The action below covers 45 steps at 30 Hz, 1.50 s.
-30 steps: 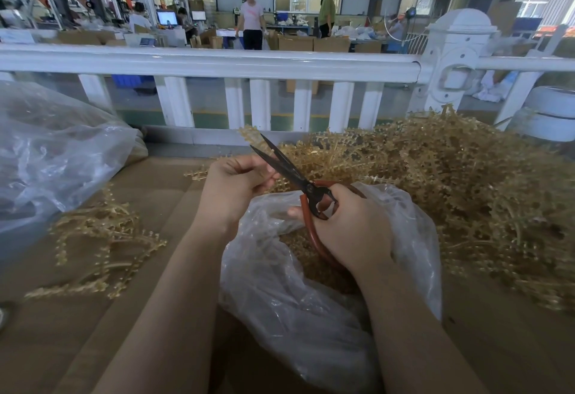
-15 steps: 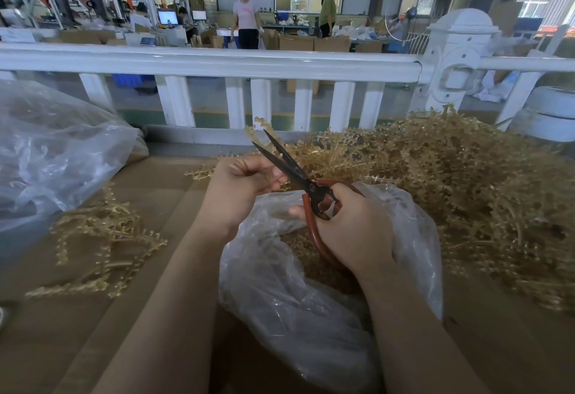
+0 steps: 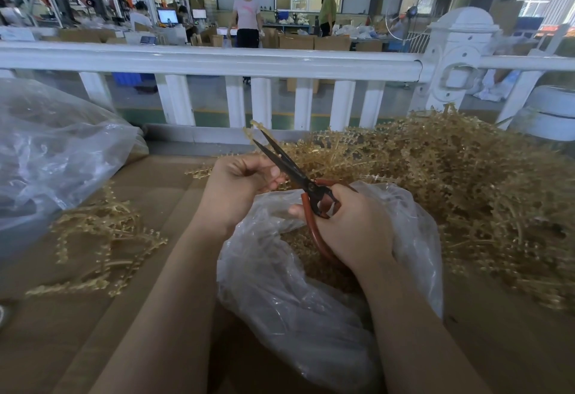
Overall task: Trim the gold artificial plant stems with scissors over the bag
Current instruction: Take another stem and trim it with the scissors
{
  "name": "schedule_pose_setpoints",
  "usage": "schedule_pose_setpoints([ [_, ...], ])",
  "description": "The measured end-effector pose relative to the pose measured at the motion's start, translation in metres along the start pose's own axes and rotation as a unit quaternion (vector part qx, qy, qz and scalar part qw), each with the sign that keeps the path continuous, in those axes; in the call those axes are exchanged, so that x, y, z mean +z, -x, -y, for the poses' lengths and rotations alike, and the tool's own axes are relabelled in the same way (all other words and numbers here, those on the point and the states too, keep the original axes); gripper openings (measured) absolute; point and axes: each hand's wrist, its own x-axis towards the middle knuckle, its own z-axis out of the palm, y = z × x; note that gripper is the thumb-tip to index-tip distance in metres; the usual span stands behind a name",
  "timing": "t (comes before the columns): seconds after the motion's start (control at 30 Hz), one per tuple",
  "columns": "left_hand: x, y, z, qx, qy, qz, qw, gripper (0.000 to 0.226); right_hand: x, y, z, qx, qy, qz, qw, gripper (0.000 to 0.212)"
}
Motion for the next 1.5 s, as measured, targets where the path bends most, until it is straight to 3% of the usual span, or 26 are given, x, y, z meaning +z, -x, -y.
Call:
schedule_pose_setpoints([
  [0.3,-0.001,0.000,-0.002,0.000,-0.008,0.002,1.000,0.028,-0.001,-0.001,0.001,-0.009,0.008,-0.034,0.999,0.058],
  [0.4,-0.003,0.000,-0.005,-0.042,0.075,0.007,0.996,0.028,-0.001,-0.001,0.000,-0.008,0.003,-0.045,0.999,0.060],
  [0.53,-0.012,-0.002,-0.003,-0.127,0.220,-0.013,0.967,0.015,0.000,-0.002,0.000,-0.029,-0.002,-0.049,0.998,0.061],
  [0.83,-0.013,-0.002,0.001,-0.163,0.280,0.025,0.946,0.014,-0.002,-0.003,-0.004,-0.028,-0.009,-0.004,1.000,0.069],
  [1.3,-0.003,-0.004,-0.003,-0.070,0.157,-0.059,0.983,0.023,-0.004,-0.001,-0.004,0.024,-0.022,0.021,0.999,0.057],
  [1.5,-0.005,-0.004,0.001,-0.034,0.096,-0.021,0.995,0.029,-0.009,0.000,0.000,-0.007,-0.004,0.009,1.000,0.048],
])
